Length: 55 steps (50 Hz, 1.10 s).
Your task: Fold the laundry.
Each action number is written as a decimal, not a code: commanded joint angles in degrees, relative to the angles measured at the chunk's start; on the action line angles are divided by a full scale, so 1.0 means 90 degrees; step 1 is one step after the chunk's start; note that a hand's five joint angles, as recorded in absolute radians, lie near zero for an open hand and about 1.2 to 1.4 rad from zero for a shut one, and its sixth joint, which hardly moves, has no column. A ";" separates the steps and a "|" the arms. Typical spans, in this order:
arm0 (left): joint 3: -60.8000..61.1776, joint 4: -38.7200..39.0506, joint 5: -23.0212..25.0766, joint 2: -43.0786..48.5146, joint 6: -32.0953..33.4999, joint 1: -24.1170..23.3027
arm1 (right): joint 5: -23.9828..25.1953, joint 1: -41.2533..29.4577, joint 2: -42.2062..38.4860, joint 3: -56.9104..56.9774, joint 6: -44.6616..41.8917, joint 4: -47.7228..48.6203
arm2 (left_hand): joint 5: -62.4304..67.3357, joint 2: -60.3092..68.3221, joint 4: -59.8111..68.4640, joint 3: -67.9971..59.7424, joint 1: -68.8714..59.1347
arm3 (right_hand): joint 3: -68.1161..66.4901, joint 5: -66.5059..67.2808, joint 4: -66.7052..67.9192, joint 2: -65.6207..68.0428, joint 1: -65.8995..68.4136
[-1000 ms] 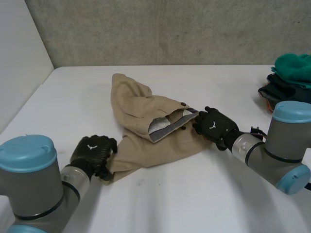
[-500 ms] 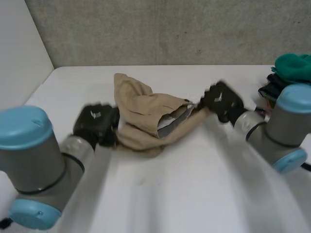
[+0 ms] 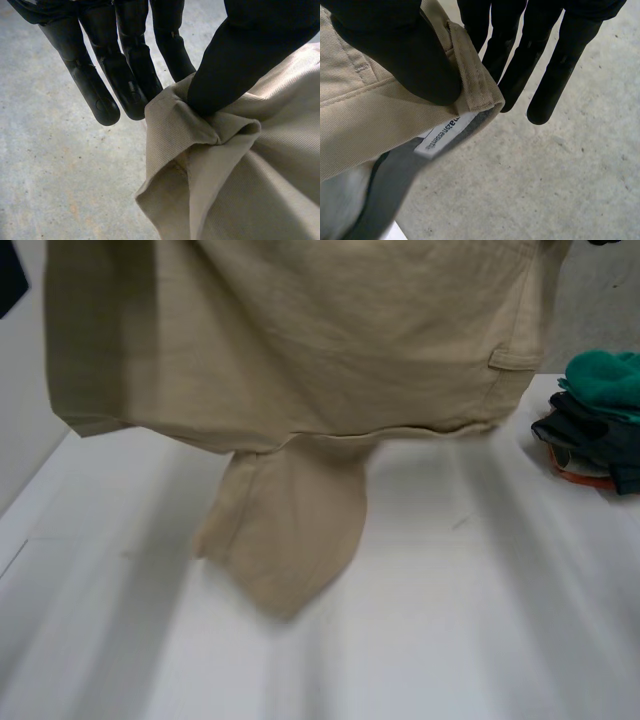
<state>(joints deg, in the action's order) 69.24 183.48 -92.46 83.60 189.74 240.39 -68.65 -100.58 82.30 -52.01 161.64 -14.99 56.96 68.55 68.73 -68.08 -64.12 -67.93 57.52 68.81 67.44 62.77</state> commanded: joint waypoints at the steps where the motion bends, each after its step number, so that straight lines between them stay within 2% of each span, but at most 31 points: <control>1: -0.0612 0.0053 0.0030 0.1539 0.0157 0.0039 | -0.0691 -0.0288 -0.1222 0.0387 0.0019 0.0083 | 0.1449 0.1272 0.1252 -0.1325 -0.1764 | -0.1342 0.1386 0.1243 0.1396 0.1914; 3: -0.0768 0.0082 0.0030 0.2008 0.0264 0.0048 | -0.0877 -0.0406 -0.1575 0.0485 0.0000 0.0122 | 0.1449 0.1272 0.1252 -0.1325 -0.1764 | -0.1342 0.1386 0.1243 0.1396 0.1914; 4: -0.1137 0.0199 0.0020 0.2687 0.0449 0.0116 | -0.1052 -0.0493 -0.1934 0.0583 -0.0039 0.0219 | 0.1449 0.1272 0.1252 -0.1325 -0.1764 | -0.1342 0.1386 0.1243 0.1396 0.1914; 7: -0.1773 0.0463 0.0000 0.3629 0.0830 0.0175 | -0.1336 -0.0601 -0.2425 0.0710 -0.0098 0.0589 | 0.1449 0.1272 0.1252 -0.1325 -0.1764 | -0.1342 0.1386 0.1243 0.1396 0.1914; 12: -0.3247 0.1166 -0.0088 0.5289 0.1563 0.0224 | -0.2155 -0.0884 -0.3439 0.0759 -0.0166 0.2421 | 0.1449 0.1272 0.1252 -0.1325 -0.1764 | -0.1342 0.1386 0.1243 0.1396 0.1914; 15: -0.4039 0.1586 0.0039 0.6159 0.1846 0.0195 | -0.2391 -0.1002 -0.3938 0.0818 -0.0351 0.3254 | 0.1449 0.1272 0.1252 -0.1325 -0.1764 | -0.1342 0.1386 0.1243 0.1396 0.1914; 16: -0.4186 0.1693 0.0097 0.6315 0.1866 0.0204 | -0.2488 -0.1060 -0.4278 0.0934 -0.0594 0.3682 | 0.0600 0.0424 0.0403 -0.0476 -0.0916 | 0.0521 -0.0476 -0.0619 -0.0466 0.0052; 17: -0.4294 0.1810 0.0166 0.6443 0.1867 0.0205 | -0.2518 -0.1090 -0.4436 0.1003 -0.0741 0.3832 | -0.1388 -0.1565 -0.1585 0.1512 0.1073 | 0.3574 -0.3529 -0.3672 -0.3519 -0.3001; 18: -0.4449 0.2043 0.0253 0.6618 0.1857 0.0205 | -0.2548 -0.1129 -0.4612 0.1071 -0.0994 0.3901 | -0.5775 -0.5951 -0.5972 0.5899 0.5459 | 0.6436 -0.6392 -0.6535 -0.6382 -0.5863; 19: -0.4509 0.2142 0.0274 0.6668 0.1867 0.0185 | -0.2567 -0.1158 -0.4710 0.1110 -0.1209 0.3892 | -0.6329 -0.6505 -0.6526 0.6453 0.6013 | 0.6436 -0.6392 -0.6535 -0.6382 -0.5863; 22: -0.4461 0.2319 0.0196 0.6639 0.1847 0.0156 | -0.2694 -0.1256 -0.4799 0.1024 -0.1660 0.3824 | -0.5837 -0.6013 -0.6034 0.5961 0.5521 | 0.6436 -0.6392 -0.6535 -0.6382 -0.5863; 24: -0.4305 0.2261 0.0021 0.6552 0.1847 0.0088 | -0.2724 -0.1285 -0.4508 0.0634 -0.1690 0.3716 | -0.5875 -0.6051 -0.6072 0.5999 0.5559 | 0.6436 -0.6392 -0.6535 -0.6382 -0.5863; 25: -0.4005 0.2173 -0.0231 0.6377 0.1828 0.0039 | -0.2714 -0.1285 -0.4332 0.0439 -0.1690 0.3677 | -0.5857 -0.6033 -0.6053 0.5981 0.5541 | 0.6436 -0.6392 -0.6535 -0.6382 -0.5863; 28: -0.3321 0.2027 -0.0604 0.5928 0.1789 -0.0030 | -0.2452 -0.1188 -0.3464 -0.0410 -0.1729 0.3424 | -0.5745 -0.5921 -0.5941 0.5869 0.5429 | 0.6436 -0.6392 -0.6535 -0.6382 -0.5863; 30: -0.2452 0.1851 -0.0819 0.5342 0.1682 -0.0078 | -0.2042 -0.1158 -0.2995 -0.0840 -0.1758 0.3219 | -0.5744 -0.5921 -0.5941 0.5868 0.5429 | 0.6436 -0.6392 -0.6535 -0.6382 -0.5863; 31: -0.2149 0.1773 -0.0859 0.5137 0.1633 -0.0108 | -0.1518 -0.1120 -0.2567 -0.1229 -0.1797 0.2928 | -0.5726 -0.5902 -0.5923 0.5850 0.5410 | 0.6436 -0.6392 -0.6535 -0.6382 -0.5863; 34: -0.0851 0.1421 -0.0849 0.4327 0.1340 -0.0342 | -0.0666 -0.0993 -0.2115 -0.1768 -0.1856 0.2467 | -0.4812 -0.4989 -0.5009 0.4936 0.4497 | 0.6436 -0.6392 -0.6535 -0.6382 -0.5863; 35: -0.0548 0.1334 -0.0849 0.4131 0.1252 -0.0439 | -0.0228 -0.0838 -0.1930 -0.2050 -0.1924 0.2147 | -0.4662 -0.4838 -0.4859 0.4786 0.4346 | 0.6436 -0.6392 -0.6535 -0.6382 -0.5863; 37: 0.0251 0.1080 -0.0849 0.3664 0.0941 -0.0789 | 0.0068 -0.0632 -0.1782 -0.2316 -0.2051 0.1852 | -0.4030 -0.4206 -0.4226 0.4154 0.3714 | 0.6436 -0.6392 -0.6535 -0.6382 -0.5863; 42: 0.1543 0.0503 -0.0840 0.3124 0.0305 -0.1416 | 0.0186 -0.0260 -0.1655 -0.2980 -0.3113 0.1129 | -0.3298 -0.3475 -0.3495 0.3422 0.2983 | 0.5867 -0.5822 -0.5966 -0.5812 -0.5294; 43: 0.1680 0.0416 -0.0830 0.3094 0.0179 -0.1504 | 0.0157 -0.0173 -0.1693 -0.3213 -0.3628 0.1002 | -0.3000 -0.3176 -0.3197 0.3124 0.2684 | 0.5663 -0.5618 -0.5761 -0.5608 -0.5090; 48: 0.2364 0.0044 -0.0587 0.3133 -0.0806 -0.1952 | 0.0176 0.0111 -0.1830 -0.3732 -0.4696 0.1011 | -0.1469 -0.1645 -0.1665 0.1592 0.1153 | 0.5118 -0.5074 -0.5217 -0.5064 -0.4546; 51: 0.2443 0.0024 -0.0430 0.3201 -0.1014 -0.2002 | 0.0225 0.0267 -0.2240 -0.3840 -0.4815 0.1313 | -0.1650 -0.1826 -0.1847 0.1774 0.1335 | 0.5156 -0.5111 -0.5254 -0.5101 -0.4583; 54: 0.2434 0.0024 -0.0303 0.3562 -0.1063 -0.2022 | 0.0206 0.0355 -0.2620 -0.3840 -0.4796 0.1858 | -0.2714 -0.2890 -0.2910 0.2838 0.2398 | 0.5212 -0.5168 -0.5311 -0.5158 -0.4639; 55: 0.2385 0.0043 -0.0312 0.3747 -0.1034 -0.2022 | 0.0206 0.0375 -0.2699 -0.3840 -0.4786 0.2006 | -0.3475 -0.3652 -0.3672 0.3599 0.3160 | 0.5212 -0.5167 -0.5311 -0.5158 -0.4639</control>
<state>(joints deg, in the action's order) 91.33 183.72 -97.02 112.33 181.87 222.60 -66.59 -98.61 63.30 -86.26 118.89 -3.95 31.41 41.63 41.43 -41.66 -40.98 -17.82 8.50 17.87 17.50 17.52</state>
